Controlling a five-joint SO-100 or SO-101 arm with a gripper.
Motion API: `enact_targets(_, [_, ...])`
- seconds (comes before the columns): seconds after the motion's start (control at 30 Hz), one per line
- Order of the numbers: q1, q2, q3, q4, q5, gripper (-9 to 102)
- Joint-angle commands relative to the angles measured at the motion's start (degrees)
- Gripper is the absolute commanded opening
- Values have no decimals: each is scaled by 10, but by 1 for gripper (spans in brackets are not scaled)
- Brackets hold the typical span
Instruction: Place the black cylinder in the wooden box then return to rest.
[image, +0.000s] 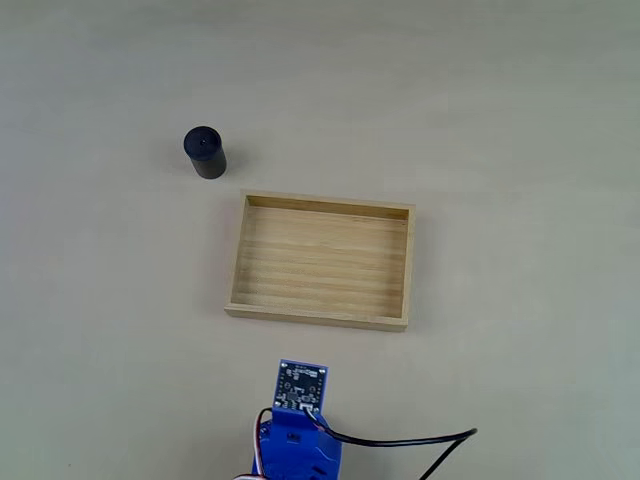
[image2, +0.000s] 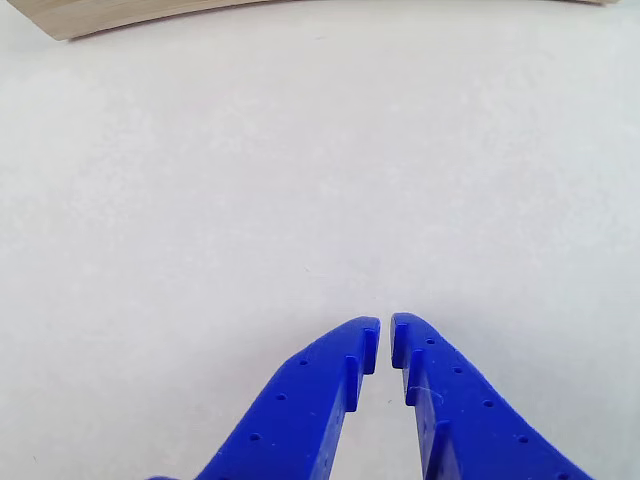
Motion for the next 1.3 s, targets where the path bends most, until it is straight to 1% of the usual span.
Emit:
enact_targets(0.0, [-18,62,-46,-61,21,0])
enact_targets(0.2, [-43,168,-137,-91,64,0])
enact_targets(0.63, [-110,362,-361,-156,62,0])
enact_targets(0.87, [-117,477,-458,-226,63,1])
enact_targets(1.27, [-122,669,-614,-293,41,22])
